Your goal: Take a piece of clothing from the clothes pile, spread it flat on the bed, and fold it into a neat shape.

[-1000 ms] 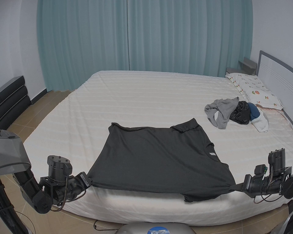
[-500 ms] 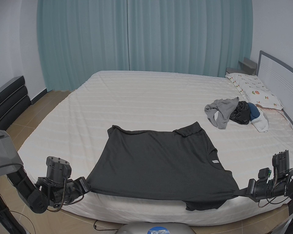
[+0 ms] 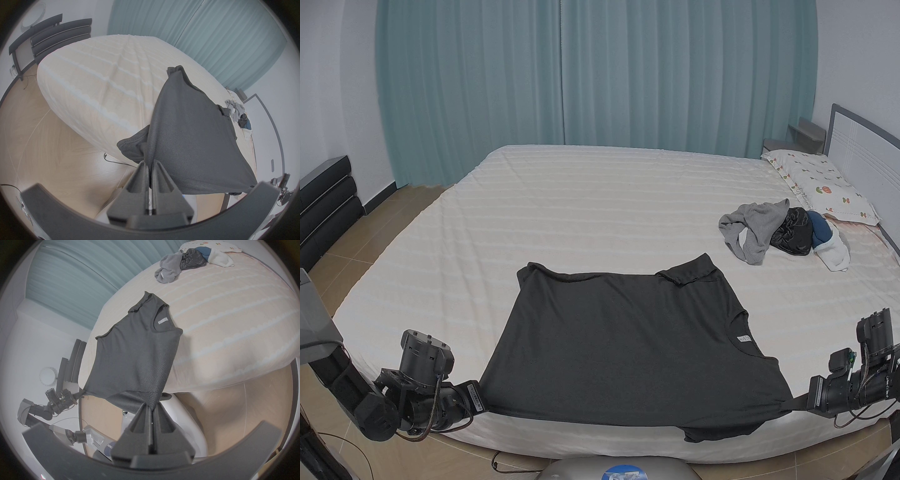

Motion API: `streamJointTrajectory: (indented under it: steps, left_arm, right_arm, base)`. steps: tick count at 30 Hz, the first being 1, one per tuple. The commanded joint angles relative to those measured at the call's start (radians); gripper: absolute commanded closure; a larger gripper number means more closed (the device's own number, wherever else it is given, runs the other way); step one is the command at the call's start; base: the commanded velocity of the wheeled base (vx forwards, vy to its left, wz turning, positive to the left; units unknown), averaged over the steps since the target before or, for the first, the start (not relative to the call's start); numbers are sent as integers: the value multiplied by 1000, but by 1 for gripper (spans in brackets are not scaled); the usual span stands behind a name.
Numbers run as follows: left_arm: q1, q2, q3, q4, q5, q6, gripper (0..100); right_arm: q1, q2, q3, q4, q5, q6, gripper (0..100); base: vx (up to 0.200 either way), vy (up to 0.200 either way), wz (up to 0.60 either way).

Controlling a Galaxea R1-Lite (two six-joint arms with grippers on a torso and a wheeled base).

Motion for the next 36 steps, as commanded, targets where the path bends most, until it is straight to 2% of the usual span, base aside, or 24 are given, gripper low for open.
streamJointTrajectory:
  steps: [1,3,4,19,30,36]
  left_arm:
    - [-15,6,-2,7,0,-2,0]
    - [-15,6,-4,7,-1,-2,0]
    - [-15,6,-4,7,-1,-2,0]
    - [-4,-11,-48,-2,-29,-12,0]
    - [25,-6,-85,3,-30,-74,0]
    - [44,-11,-82,4,-76,-74,0]
  right_arm:
    - [1,64,11,-3,1,-31,100]
    - [2,93,12,-8,-1,-46,100]
    - [4,107,14,-9,-1,-52,0]
    - [-2,138,3,-81,-6,-44,0]
    - [-27,165,12,-166,-6,-41,0]
    - [-24,164,12,-169,-4,-41,0]
  base:
    - [0,0,0]
    - [0,0,0]
    - [0,0,0]
    - [0,0,0]
    - [0,0,0]
    - [0,200,0]
